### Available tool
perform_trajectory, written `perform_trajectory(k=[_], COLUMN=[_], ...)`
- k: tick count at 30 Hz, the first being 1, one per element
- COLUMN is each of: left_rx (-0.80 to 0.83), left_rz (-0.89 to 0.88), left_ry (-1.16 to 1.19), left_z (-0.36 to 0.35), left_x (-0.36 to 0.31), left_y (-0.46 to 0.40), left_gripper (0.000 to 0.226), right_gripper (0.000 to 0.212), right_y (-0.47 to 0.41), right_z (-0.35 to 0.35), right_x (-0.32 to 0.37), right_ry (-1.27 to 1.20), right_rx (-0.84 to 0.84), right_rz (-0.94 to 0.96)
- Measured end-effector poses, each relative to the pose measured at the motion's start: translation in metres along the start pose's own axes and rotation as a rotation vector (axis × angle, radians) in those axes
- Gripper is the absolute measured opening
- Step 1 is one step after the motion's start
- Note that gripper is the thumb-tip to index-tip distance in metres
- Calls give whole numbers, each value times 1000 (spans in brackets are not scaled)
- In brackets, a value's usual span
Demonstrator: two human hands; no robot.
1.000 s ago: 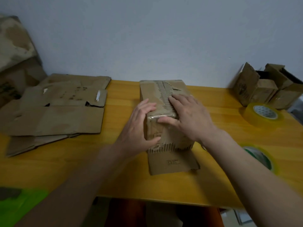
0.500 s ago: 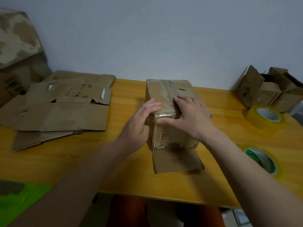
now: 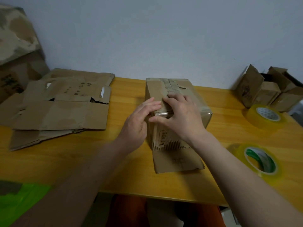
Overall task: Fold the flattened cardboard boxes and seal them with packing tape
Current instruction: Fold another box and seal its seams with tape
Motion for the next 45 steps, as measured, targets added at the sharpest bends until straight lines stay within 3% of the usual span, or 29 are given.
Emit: perform_trajectory(k=[3,8,10,13,17,20,22,26,30,34,37,39,42,45], left_rx=[0,-92,-161,-234,-284,-303,-319,-352,-340,-231,-123,-97,-215,43], left_rz=[15,-24,-56,-110,-191,-165,-175,-167,-256,-247,-202,-124,4,315], left_ry=[25,-38,-97,-189,-298,-293,-300,-253,-212,-257,-380,-458,-610,-894], left_z=[0,-5,-12,-22,-29,-34,-38,-45,-47,-41,-20,-5,0,-14], left_x=[-1,-6,-7,-6,0,6,9,16,25,29,31,24,-12,-30], left_y=[0,-2,-7,-21,-38,-39,-39,-39,-31,-23,-24,-31,-54,-78], left_gripper=[59,40,33,48,58,58,53,53,39,38,45,50,44,64], right_gripper=[80,79,67,61,47,37,34,37,38,48,61,64,55,51], right_y=[2,5,-3,-11,-15,-16,-15,-17,-13,-8,-3,2,9,15], right_z=[-7,-10,-7,-14,-30,-42,-50,-59,-62,-59,-54,-50,-47,-52], right_x=[-1,-21,-42,-65,-79,-83,-82,-83,-90,-102,-99,-88,-65,-48], right_ry=[22,26,-1,-18,-346,-905,-1069,-1000,-842,-634,-547,-519,-551,-593], right_rx=[-58,-113,-211,-336,-481,-555,-581,-612,-569,-392,-238,-182,-163,-146], right_rz=[15,234,216,72,-180,-424,-500,-420,-250,-55,-22,-26,6,53])
Point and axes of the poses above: each hand's wrist, its own y-axis away from the middle knuckle, its own z-axis out of the back of the hand, x = y × z, the point moved 2 cm from there along -y, towards the middle knuckle, and after that the axes turned 13 degrees about y, right-handed, at the moved point
